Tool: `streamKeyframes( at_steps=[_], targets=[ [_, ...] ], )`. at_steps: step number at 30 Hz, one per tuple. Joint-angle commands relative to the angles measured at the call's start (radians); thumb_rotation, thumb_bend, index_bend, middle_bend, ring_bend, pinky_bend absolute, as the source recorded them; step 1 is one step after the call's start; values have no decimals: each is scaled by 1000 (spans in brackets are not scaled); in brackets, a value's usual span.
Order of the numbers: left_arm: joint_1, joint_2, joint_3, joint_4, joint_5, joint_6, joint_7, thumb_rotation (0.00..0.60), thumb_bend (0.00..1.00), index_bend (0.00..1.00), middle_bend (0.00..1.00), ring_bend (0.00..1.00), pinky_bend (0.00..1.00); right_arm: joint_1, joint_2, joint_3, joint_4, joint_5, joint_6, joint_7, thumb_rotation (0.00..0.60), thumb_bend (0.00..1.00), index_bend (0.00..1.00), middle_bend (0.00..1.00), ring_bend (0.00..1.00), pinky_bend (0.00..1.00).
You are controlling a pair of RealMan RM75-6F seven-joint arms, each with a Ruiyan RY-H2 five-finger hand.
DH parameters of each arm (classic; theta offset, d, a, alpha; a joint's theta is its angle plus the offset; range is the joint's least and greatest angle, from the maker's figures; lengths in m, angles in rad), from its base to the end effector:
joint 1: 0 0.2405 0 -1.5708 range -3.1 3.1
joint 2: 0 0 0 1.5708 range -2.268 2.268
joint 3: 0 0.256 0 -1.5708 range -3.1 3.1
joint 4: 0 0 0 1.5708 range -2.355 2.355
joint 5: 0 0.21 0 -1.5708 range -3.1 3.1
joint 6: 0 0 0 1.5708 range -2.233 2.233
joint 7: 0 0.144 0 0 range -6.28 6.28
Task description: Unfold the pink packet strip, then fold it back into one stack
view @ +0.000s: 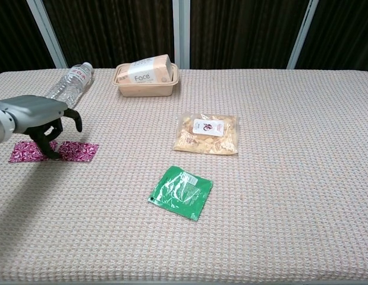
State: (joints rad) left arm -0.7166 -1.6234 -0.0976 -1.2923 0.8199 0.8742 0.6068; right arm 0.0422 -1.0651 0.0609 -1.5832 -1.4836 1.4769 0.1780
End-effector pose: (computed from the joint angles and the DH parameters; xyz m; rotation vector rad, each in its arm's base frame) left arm -0.2295 0.3414 -0.0417 -1.8341 -0.9621 -0.4637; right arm -0.3295 -0.1702 0.1815 1.2999 -1.0007 0.9461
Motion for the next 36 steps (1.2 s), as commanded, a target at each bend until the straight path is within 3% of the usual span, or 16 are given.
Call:
streamKeyframes(
  at_steps=[1, 13, 36],
  targets=[
    [-14, -19, -2, 6, -27, -4, 23, 600, 245, 368, 883, 829, 880, -1, 0, 0, 2, 2, 0, 3, 600, 86, 105, 129, 35, 46],
    [-21, -36, 18, 2, -73, 16, 63, 600, 244, 370, 883, 829, 881, -2, -3, -1, 18, 4, -5, 18, 600, 85, 101, 129, 34, 46],
    [-28, -66, 21, 58, -68, 15, 54, 600, 245, 431, 885, 831, 881, -5, -1, 0, 16, 7, -7, 19, 600, 87, 100, 129, 34, 46]
  ],
)
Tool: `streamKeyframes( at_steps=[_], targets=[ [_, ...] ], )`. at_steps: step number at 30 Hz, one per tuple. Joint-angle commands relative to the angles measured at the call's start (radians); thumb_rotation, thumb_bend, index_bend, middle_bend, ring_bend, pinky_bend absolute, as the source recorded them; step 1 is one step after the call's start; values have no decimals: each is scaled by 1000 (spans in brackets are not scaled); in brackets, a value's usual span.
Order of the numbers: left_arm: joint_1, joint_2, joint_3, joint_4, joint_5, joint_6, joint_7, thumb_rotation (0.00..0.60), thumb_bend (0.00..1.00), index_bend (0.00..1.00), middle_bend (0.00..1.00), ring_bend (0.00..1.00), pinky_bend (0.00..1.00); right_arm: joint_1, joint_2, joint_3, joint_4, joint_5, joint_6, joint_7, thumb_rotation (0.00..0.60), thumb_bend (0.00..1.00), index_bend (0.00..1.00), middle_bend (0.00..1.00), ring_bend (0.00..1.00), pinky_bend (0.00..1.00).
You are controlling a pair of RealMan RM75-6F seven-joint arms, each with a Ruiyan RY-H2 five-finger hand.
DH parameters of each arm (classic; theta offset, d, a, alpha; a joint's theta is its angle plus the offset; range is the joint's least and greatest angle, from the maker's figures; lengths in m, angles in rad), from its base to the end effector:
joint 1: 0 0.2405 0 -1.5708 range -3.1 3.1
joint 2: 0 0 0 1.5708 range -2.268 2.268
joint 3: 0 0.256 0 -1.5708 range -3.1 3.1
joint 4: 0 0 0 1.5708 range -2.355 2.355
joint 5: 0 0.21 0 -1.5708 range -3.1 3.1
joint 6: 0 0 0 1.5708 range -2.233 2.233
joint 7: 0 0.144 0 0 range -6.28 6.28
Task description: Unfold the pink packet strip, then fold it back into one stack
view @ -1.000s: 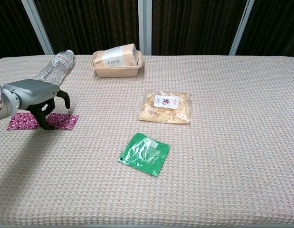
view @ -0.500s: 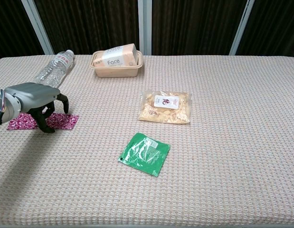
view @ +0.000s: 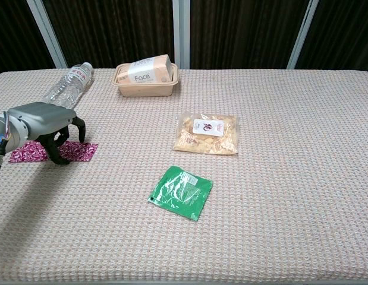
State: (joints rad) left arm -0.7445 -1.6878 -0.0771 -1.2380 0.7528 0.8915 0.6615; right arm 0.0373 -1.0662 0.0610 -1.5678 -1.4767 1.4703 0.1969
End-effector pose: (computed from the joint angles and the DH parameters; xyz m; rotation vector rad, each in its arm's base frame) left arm -0.2284 0.3413 -0.0588 -1.8327 -0.9475 -0.4132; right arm -0.3345 -0.1686 0.1826 1.2893 -1.0134 0.9389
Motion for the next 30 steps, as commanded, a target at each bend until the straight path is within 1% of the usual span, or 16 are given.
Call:
streamKeyframes(
  at_steps=[1, 6, 11, 19, 30],
  targets=[
    [0, -3, 1, 6, -2, -4, 0, 600, 245, 431, 885, 831, 880, 0, 0, 0, 0, 0, 0, 0, 600, 86, 100, 129, 34, 46],
    [0, -8, 1, 15, -3, -5, -1, 600, 246, 436, 885, 831, 880, 0, 1, 1, 0, 1, -1, 1, 600, 87, 100, 130, 34, 46],
    [2, -7, -2, 14, 4, 1, -7, 600, 248, 484, 886, 832, 880, -4, 1, 0, 1, 0, 5, 3, 600, 88, 100, 132, 34, 47],
    [10, 21, -14, -39, 32, 39, -19, 600, 248, 491, 888, 833, 880, -1, 0, 2, 3, -2, 3, 5, 600, 87, 99, 131, 35, 46],
    [17, 66, -34, -106, 14, 86, -3, 600, 248, 488, 887, 833, 880, 2, 0, 3, 6, -6, 3, 10, 600, 86, 98, 132, 35, 46]
  ],
)
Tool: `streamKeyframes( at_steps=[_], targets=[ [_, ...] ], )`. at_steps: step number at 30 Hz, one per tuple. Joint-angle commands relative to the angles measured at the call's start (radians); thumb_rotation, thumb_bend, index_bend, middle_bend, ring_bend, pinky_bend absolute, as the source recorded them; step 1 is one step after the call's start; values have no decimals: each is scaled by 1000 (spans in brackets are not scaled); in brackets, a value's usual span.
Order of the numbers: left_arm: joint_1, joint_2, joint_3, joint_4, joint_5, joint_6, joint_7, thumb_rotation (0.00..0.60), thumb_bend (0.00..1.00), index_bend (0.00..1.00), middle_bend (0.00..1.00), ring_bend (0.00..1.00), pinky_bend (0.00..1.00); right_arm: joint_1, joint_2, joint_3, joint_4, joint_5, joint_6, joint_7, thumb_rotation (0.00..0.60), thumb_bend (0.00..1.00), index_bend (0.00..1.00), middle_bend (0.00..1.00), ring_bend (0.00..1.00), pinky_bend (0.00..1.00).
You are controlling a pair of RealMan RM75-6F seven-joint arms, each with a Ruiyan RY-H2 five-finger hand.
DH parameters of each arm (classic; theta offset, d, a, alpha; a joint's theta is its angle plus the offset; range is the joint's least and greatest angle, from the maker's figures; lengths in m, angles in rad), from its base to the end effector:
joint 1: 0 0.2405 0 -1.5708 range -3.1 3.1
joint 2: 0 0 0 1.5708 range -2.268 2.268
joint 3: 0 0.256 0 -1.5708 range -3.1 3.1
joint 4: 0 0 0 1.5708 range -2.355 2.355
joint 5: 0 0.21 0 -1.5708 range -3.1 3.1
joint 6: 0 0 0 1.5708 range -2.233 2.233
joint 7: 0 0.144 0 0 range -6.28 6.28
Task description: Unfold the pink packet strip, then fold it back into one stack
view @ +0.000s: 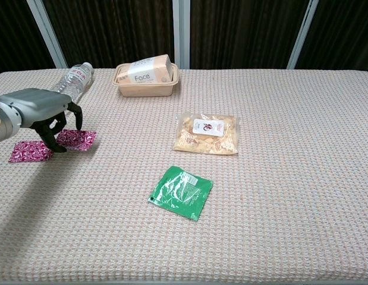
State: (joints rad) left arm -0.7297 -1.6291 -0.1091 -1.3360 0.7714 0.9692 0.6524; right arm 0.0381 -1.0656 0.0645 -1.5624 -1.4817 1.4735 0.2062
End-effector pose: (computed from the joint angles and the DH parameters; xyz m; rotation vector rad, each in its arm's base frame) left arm -0.2176 0.3435 -0.0359 -1.7679 -0.9426 -0.4948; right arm -0.3343 -0.1697 0.1840 1.2897 -1.0084 0.9489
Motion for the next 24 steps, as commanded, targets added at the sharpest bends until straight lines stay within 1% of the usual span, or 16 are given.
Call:
streamKeyframes(
  at_steps=[1, 10, 17, 24],
  targets=[
    [3, 9, -3, -10, -8, 13, 9, 600, 248, 488, 887, 833, 880, 2, -2, 0, 1, -2, -1, 1, 600, 85, 98, 132, 35, 46],
    [34, 44, 9, -12, -70, 34, 29, 600, 248, 486, 886, 833, 880, 12, -6, -1, 0, -11, -12, 0, 600, 86, 98, 132, 35, 46],
    [70, 62, 31, -2, -77, 48, 17, 600, 248, 482, 885, 832, 880, 15, -7, -2, -2, -11, -14, -3, 600, 87, 98, 132, 35, 46],
    [80, 51, 41, 26, -75, 25, 8, 600, 247, 478, 884, 832, 880, 15, -6, -2, -8, -11, -13, -8, 600, 88, 98, 131, 33, 46]
  ],
)
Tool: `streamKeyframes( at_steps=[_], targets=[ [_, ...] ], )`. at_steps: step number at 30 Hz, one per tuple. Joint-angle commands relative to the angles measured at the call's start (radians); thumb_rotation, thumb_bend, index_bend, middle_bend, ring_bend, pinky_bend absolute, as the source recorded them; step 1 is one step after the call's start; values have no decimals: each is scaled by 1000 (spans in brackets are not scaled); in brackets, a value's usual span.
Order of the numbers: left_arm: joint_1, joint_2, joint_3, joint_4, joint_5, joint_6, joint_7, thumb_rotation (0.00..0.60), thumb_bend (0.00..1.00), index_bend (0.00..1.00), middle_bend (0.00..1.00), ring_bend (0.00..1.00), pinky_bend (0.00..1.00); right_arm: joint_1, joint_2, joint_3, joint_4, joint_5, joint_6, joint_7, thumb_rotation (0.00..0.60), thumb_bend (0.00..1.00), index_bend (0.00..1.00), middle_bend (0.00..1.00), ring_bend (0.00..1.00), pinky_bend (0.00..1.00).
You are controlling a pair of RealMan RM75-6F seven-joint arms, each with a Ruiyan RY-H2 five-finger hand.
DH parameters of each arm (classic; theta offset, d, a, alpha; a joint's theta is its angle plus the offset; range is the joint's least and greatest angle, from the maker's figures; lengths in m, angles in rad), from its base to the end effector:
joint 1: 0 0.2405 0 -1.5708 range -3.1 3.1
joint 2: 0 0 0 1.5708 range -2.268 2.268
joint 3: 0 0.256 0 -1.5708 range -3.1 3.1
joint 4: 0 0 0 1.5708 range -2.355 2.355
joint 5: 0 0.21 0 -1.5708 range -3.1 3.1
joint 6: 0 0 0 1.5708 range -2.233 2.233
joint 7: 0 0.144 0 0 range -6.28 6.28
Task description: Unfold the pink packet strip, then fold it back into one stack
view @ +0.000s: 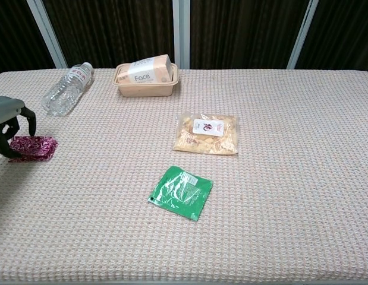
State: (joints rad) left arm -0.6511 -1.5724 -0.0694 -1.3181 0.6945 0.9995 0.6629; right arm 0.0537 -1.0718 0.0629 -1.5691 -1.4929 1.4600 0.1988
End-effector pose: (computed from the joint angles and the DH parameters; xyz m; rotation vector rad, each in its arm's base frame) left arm -0.2746 0.3287 -0.0096 -1.6445 -0.9851 -0.3472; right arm -0.3296 -0.1745 0.1784 1.3156 -1.0136 0.9588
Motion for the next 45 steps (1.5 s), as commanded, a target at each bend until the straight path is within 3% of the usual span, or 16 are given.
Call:
streamKeyframes(
  at_steps=[1, 19, 30, 35, 41, 45],
  targets=[
    [2, -8, 1, 12, 1, -8, -3, 600, 248, 478, 884, 832, 880, -1, 1, -1, -2, 0, 1, -1, 600, 88, 98, 132, 34, 47],
    [0, -30, -13, 54, -7, -36, 0, 600, 247, 449, 883, 831, 880, -4, 5, -2, -10, 5, 4, -10, 600, 88, 98, 132, 34, 46],
    [-2, -23, -12, 44, -16, -49, 11, 600, 246, 370, 881, 830, 880, -6, 6, -2, -8, 6, 6, -7, 600, 88, 98, 138, 35, 46],
    [12, 9, -35, -1, 21, -10, -39, 600, 246, 302, 862, 812, 880, -6, 7, -1, -7, 8, 6, -5, 600, 88, 98, 138, 34, 46],
    [73, 72, -66, -35, 137, 110, -176, 600, 246, 298, 706, 647, 814, -7, 9, 0, -1, 12, 5, 8, 600, 88, 98, 138, 32, 47],
    [141, 116, -51, -46, 241, 204, -281, 600, 246, 298, 519, 447, 578, -4, 10, -5, 7, 7, -5, 20, 600, 87, 98, 130, 14, 33]
  ],
)
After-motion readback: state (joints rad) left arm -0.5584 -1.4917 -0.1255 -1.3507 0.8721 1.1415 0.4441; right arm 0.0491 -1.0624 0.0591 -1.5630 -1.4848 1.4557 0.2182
